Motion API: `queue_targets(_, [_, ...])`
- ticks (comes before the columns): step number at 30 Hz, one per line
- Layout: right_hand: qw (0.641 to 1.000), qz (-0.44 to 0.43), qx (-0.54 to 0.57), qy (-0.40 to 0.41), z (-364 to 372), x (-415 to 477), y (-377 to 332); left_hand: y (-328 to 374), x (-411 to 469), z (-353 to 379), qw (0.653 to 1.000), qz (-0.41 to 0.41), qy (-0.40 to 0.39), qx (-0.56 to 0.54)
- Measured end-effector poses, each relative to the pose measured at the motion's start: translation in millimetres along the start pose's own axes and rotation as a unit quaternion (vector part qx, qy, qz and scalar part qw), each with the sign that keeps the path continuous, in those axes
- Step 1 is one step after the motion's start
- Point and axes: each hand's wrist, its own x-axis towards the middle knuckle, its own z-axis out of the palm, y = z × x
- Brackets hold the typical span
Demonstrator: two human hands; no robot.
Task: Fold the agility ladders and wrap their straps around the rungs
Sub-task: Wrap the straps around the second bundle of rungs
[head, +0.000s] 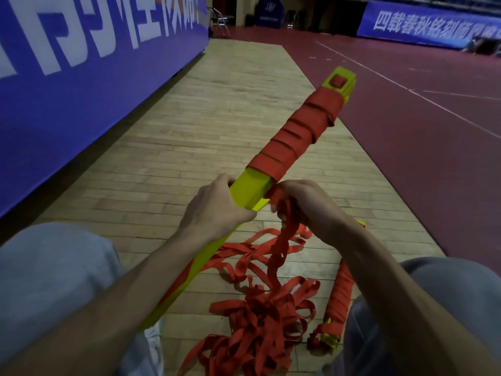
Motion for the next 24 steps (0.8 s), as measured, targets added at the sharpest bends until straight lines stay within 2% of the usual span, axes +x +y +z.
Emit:
queue_targets(3, [0.999,0.004,-0.045,-0.021,-1,-5,-2,0,-4,5,0.999,0.013,-0.022,0.040])
queue_targets(7, [0.996,0.045,-0.079,0.012,3,-6,0,2,-12,11,0.996,0.054,-0.054,0.043])
queue_targets(12, [0.987,0.085,-0.049,0.129,9,-3,11,3,-23,25,0.986,0.139,-0.011,0.092])
queue_targets(15, [0.972,0.079,-0.032,0.218,8,1,15,7,-28,36,0.981,0.175,0.011,0.084])
queue_targets(17, [0.963,0.050,-0.030,0.264,8,3,15,9,-26,37,0.984,0.179,-0.005,0.024])
queue_targets(20, [0.956,0.012,-0.009,0.294,6,5,11,15,-22,25,0.971,0.106,-0.092,-0.194])
queue_targets(22, [0.956,-0.009,0.032,0.291,5,5,7,19,-23,14,0.927,0.018,-0.200,-0.318])
queue_targets(24, [0.958,-0.027,0.072,0.277,3,4,2,25,-28,4,0.871,-0.066,-0.315,-0.371])
